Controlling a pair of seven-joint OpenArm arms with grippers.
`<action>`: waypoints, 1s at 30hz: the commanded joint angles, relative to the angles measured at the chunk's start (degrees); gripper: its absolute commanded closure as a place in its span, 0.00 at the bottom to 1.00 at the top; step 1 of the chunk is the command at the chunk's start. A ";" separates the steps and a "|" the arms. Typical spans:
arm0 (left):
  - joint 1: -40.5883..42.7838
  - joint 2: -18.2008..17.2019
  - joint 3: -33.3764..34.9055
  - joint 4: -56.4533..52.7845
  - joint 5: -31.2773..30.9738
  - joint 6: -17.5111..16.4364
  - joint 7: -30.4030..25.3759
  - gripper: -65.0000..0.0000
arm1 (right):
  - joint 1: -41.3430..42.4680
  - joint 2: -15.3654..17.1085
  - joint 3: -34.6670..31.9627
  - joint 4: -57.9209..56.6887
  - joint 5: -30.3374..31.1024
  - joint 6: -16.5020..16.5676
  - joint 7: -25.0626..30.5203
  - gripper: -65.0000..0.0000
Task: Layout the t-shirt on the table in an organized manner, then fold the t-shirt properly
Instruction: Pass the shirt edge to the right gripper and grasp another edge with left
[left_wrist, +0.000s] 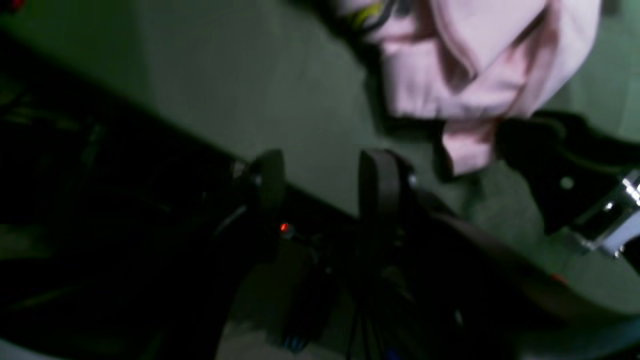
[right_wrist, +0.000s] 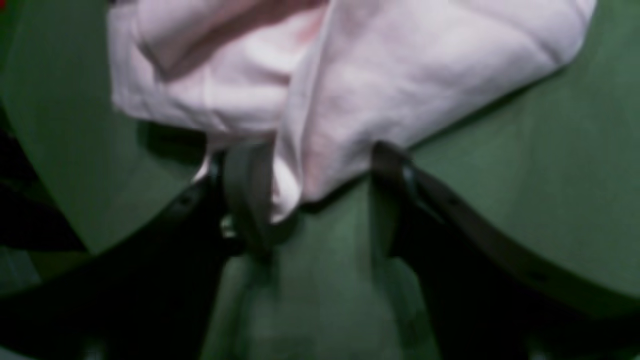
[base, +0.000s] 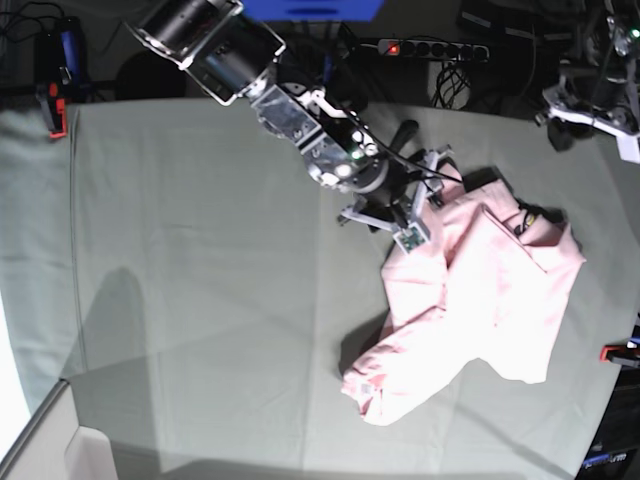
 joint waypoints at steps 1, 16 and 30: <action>0.64 -0.38 -0.29 0.72 -0.30 0.03 -0.34 0.63 | 0.92 -1.01 0.00 0.97 0.31 -0.01 1.50 0.68; -0.42 -0.29 -0.29 0.99 -0.39 0.03 -0.43 0.63 | -10.16 3.20 11.08 24.00 2.59 0.08 0.97 1.00; -6.92 4.46 0.77 1.08 -0.39 0.03 -0.34 0.64 | -26.16 13.13 41.23 41.67 2.95 0.17 -0.78 1.00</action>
